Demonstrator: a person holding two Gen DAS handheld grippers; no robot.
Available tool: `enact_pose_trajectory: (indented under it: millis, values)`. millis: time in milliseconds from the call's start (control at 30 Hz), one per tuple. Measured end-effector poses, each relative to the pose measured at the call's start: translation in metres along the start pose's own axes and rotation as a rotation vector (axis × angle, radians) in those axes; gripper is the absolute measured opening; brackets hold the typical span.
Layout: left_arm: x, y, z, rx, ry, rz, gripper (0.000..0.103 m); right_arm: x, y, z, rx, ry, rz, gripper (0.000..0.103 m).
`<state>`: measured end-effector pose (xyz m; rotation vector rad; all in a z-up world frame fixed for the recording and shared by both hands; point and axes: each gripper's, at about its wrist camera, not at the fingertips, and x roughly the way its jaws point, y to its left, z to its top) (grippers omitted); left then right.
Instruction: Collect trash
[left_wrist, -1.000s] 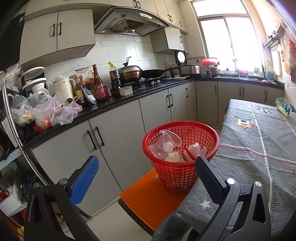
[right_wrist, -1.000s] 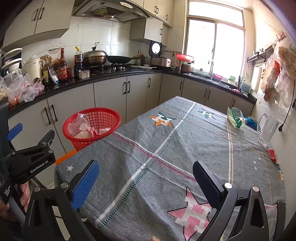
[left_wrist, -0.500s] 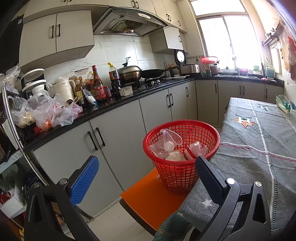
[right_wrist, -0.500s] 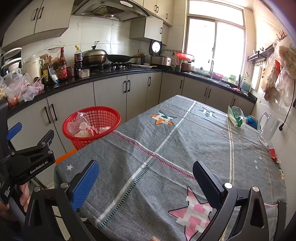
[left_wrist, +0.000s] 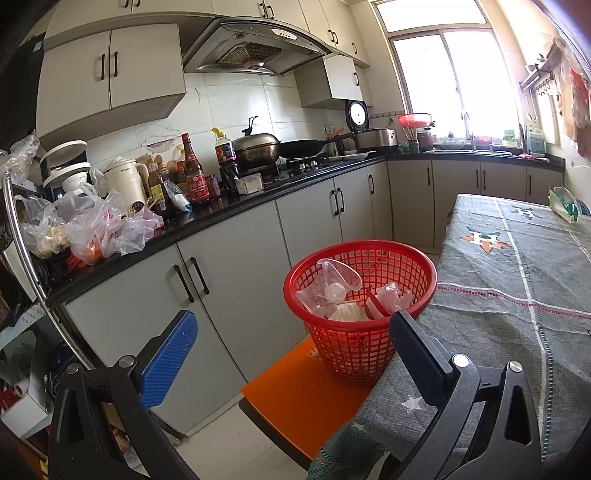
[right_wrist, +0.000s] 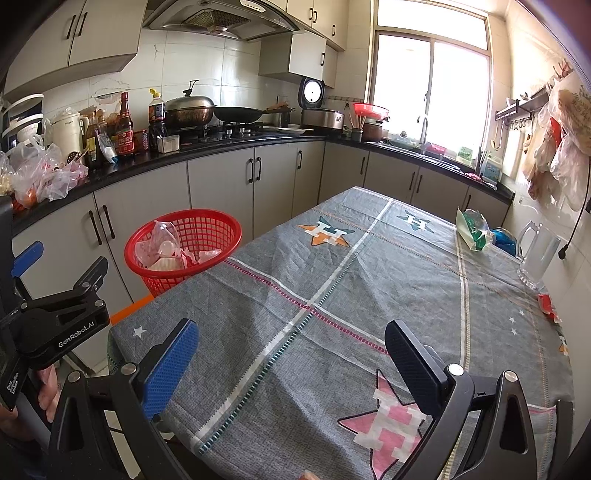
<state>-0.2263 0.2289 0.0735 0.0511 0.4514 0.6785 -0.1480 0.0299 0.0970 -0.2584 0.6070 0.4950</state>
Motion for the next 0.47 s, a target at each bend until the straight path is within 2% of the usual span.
enact_pose_trajectory:
  millis: [333, 467]
  values:
    - [-0.001, -0.003, 0.003, 0.012, 0.0, -0.008, 0.103, 0.002, -0.002, -0.001, 0.007, 0.004, 0.0, 0.103]
    - [-0.003, -0.016, 0.011, 0.031, 0.008, -0.077, 0.103, 0.002, -0.02, -0.004, 0.062, 0.009, 0.001, 0.103]
